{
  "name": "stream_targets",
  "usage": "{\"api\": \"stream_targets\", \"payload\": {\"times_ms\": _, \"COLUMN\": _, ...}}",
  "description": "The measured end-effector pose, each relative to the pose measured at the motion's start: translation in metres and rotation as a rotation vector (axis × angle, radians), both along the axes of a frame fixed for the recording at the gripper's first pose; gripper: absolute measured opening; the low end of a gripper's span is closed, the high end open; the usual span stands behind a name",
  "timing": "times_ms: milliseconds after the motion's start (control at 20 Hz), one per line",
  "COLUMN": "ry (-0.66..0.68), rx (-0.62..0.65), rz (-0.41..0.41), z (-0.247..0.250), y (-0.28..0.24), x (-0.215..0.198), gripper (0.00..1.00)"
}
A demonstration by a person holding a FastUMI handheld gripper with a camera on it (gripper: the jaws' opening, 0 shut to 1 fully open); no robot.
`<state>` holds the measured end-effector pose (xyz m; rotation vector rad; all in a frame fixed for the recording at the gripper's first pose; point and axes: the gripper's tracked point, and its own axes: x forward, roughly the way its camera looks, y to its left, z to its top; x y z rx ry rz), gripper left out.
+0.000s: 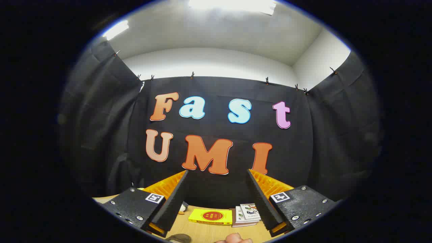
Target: Open the storage box then place both shoes into the box .Put the left shoe in first, then the right shoe, with the right side of both shoes facing outward in a uniform manner.
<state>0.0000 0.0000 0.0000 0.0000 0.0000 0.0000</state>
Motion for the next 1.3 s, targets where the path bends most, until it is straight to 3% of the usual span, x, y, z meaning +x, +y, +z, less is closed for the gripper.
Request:
{"api": "stream_targets", "payload": {"times_ms": 700, "ry": 0.011, "rx": 0.079, "rz": -0.003, "z": 0.01, "y": 0.0, "x": 0.01, "gripper": 0.99}}
{"api": "stream_targets", "payload": {"times_ms": 1100, "ry": 0.143, "rx": 0.195, "rz": 0.137, "z": -0.036, "y": 0.057, "x": 0.0, "gripper": 0.99}}
{"api": "stream_targets", "payload": {"times_ms": 1300, "ry": 0.224, "rx": 0.254, "rz": 0.273, "z": -0.069, "y": 0.111, "x": -0.008, "gripper": 0.98}}
